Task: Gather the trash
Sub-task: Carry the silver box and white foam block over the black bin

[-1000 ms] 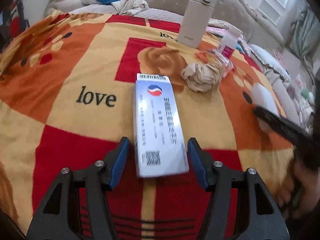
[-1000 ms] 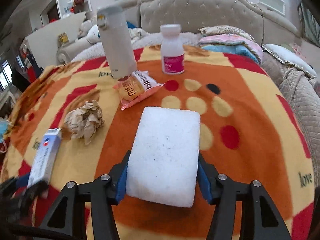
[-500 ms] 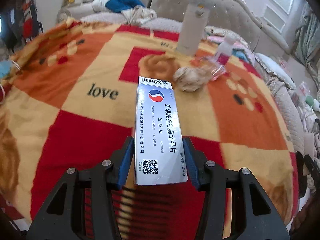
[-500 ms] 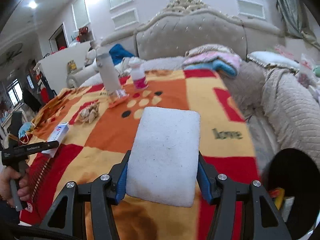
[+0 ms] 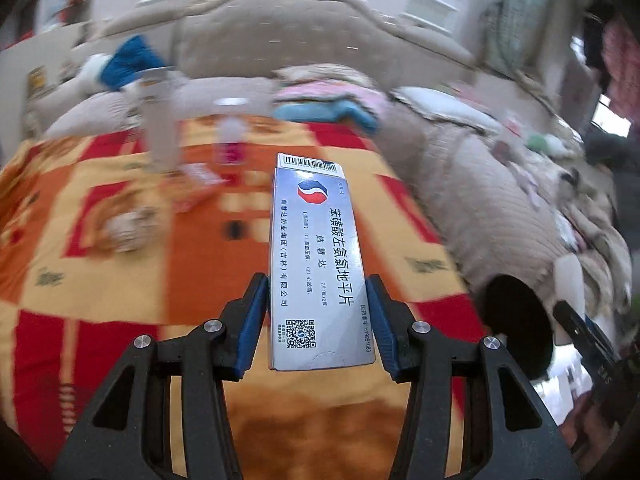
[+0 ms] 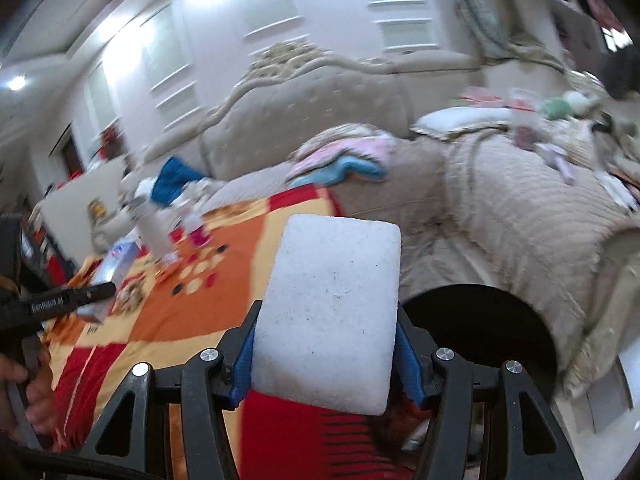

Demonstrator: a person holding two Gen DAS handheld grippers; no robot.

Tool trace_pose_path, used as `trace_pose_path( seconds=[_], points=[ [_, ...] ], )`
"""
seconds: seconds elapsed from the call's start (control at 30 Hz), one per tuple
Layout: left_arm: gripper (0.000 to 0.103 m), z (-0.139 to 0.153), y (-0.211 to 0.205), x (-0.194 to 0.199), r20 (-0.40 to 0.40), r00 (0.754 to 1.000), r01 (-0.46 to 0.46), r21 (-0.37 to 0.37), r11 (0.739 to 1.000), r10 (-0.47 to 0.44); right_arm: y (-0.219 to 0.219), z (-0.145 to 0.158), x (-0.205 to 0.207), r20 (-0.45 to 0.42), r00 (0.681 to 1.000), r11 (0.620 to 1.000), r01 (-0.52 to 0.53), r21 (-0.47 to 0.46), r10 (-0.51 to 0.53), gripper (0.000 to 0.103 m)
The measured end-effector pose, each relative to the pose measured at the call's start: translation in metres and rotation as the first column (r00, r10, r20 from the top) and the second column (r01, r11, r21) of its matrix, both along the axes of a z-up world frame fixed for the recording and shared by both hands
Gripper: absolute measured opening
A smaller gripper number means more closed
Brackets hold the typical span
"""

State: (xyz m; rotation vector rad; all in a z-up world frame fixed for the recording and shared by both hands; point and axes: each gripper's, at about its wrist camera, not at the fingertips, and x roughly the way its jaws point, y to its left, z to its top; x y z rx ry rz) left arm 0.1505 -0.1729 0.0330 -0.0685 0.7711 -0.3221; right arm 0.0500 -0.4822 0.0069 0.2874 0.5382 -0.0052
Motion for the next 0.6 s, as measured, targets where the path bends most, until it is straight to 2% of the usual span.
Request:
trace_pose_path(
  seconds=[0.1, 0.3, 0.4, 0.5, 0.6],
  points=[
    [0.048, -0.005, -0.043, -0.005, 0.017, 0.995, 0.098, 0.009, 0.995, -0.098, -0.027, -0.002, -0.013, -0.007, 0.999, 0.998, 0.054, 0.009, -0.054, 0.057],
    [0.048, -0.020, -0.107, -0.018, 0.044, 0.962, 0.268, 0.015, 0.963, -0.269, -0.061, -0.009, -0.028, -0.040, 0.992, 0.992, 0.122, -0.015, -0.123, 0.057],
    [0.048, -0.028, -0.131, -0.019, 0.034, 0.941, 0.337, 0.012, 0.941, -0.337, -0.076, -0.014, -0.031, -0.056, 0.986, 0.988, 0.155, -0.012, -0.155, 0.057],
    [0.048, -0.032, -0.157, -0.025, 0.056, 0.908, 0.414, 0.041, 0.909, -0.416, -0.085, -0.019, -0.028, -0.078, 0.981, 0.984, 0.179, -0.017, -0.180, 0.057],
    [0.048, -0.041, -0.178, -0.023, 0.041, 0.882, 0.468, 0.037, 0.883, -0.469, -0.089, -0.023, -0.023, -0.096, 0.975, 0.980, 0.198, -0.017, -0.199, 0.057]
  ],
)
